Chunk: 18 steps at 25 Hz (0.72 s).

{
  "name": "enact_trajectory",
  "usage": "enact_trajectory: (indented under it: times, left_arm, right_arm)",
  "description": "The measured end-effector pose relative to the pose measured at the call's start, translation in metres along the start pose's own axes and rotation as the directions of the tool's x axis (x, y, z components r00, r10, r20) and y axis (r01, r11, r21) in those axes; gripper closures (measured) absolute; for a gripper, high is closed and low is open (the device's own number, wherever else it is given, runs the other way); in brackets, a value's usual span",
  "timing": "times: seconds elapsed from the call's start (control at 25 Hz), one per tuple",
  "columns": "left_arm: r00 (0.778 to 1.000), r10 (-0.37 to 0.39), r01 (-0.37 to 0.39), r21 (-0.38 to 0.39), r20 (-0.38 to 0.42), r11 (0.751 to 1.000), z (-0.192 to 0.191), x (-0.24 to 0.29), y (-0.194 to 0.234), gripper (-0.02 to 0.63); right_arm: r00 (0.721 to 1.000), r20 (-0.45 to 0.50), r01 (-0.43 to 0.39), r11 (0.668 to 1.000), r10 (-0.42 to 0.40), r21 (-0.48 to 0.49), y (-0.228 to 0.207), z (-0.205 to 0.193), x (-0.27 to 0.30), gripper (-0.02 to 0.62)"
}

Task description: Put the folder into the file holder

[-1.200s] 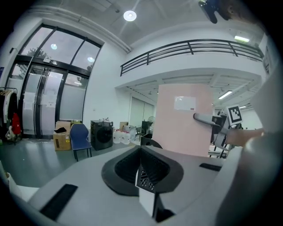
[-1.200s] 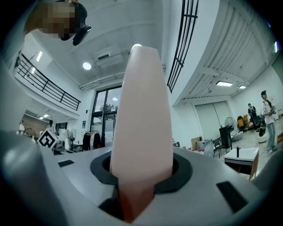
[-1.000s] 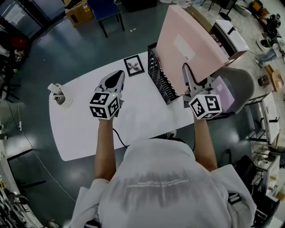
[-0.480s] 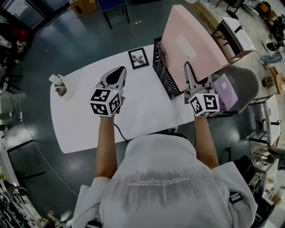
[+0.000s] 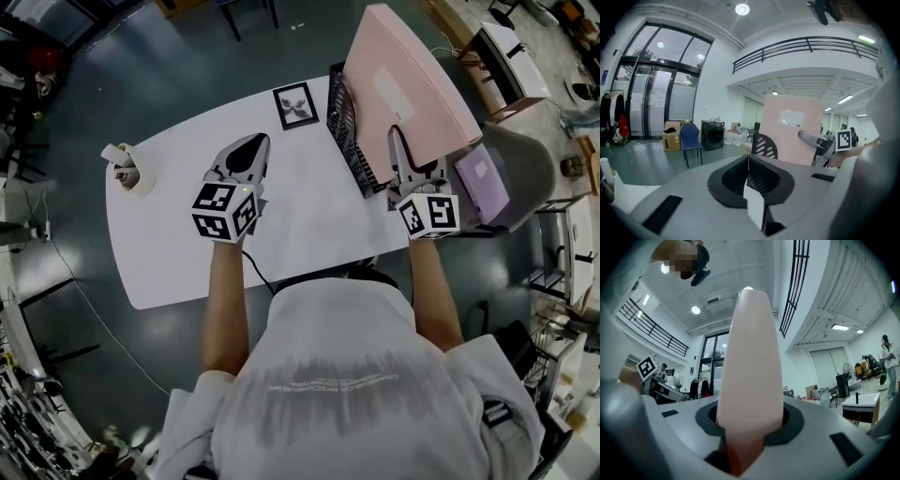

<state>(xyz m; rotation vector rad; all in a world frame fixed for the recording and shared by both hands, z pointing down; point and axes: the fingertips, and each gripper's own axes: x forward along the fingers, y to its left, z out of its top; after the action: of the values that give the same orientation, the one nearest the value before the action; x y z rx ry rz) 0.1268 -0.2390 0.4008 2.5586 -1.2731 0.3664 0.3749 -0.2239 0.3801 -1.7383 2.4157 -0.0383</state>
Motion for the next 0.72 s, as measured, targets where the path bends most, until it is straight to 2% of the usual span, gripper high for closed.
enact_trajectory:
  times: [0.24,0.52,0.72]
  left_arm:
    - [1.000,-0.005,0.005,-0.008,-0.027,1.000,-0.011,0.004,-0.005,0.589]
    - [0.999,-0.012,0.011,-0.010,-0.049,1.000,-0.018,0.009,-0.008,0.589]
    - [0.998,-0.010,0.010,-0.012,-0.056,1.000,-0.021,0.007,-0.009,0.589]
  right_arm:
    - [0.999,0.032,-0.005,1.000,0.004,0.017,-0.005,-0.006,-0.003,0.414]
    - [1.000,0.015,-0.025,0.999,0.026,-0.048,0.005,-0.013,-0.007,0.413]
    - [1.000,0.009,-0.028,0.998,0.028,-0.048,0.007,-0.026,-0.011,0.413]
